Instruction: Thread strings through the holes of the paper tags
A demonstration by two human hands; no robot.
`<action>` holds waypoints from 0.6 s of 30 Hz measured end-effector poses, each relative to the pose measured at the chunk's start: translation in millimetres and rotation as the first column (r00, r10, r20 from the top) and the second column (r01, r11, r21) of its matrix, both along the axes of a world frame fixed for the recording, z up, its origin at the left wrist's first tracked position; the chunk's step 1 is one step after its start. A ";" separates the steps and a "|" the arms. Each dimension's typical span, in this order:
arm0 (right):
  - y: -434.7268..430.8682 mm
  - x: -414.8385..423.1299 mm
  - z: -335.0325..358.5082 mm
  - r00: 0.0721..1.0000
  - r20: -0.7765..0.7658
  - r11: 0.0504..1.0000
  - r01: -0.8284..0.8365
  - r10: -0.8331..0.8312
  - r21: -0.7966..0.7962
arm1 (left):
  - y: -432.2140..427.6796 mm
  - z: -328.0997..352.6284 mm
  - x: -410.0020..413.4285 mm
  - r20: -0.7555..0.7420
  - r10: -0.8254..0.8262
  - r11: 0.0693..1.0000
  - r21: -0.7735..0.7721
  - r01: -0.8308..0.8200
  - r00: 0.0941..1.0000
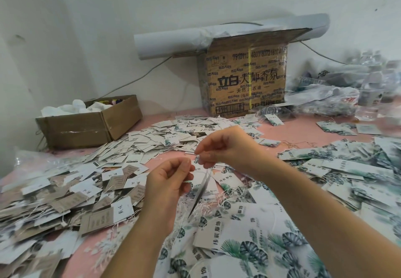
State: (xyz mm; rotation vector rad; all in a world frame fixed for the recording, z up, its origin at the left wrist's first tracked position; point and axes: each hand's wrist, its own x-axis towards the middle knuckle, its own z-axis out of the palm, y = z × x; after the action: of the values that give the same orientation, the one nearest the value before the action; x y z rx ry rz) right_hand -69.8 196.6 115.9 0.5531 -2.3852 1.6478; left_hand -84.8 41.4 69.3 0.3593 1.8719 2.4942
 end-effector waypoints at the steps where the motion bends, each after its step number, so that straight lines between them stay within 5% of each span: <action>1: -0.7 0.0 -0.2 1.000 0.000 1.000 -0.009 0.009 0.015 | 0.2 0.4 0.8 -0.015 -0.003 1.000 -0.015 0.003 1.000; 18: -7.1 2.1 0.5 0.994 -0.086 0.986 0.084 -0.073 0.142 | 2.4 -4.0 2.0 -0.223 -0.006 0.977 -0.210 -0.042 0.975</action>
State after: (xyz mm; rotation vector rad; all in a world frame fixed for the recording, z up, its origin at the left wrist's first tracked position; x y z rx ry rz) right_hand -67.7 189.5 116.4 0.5313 -2.4477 1.4007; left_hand -82.8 43.8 65.3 0.6418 2.2081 2.3150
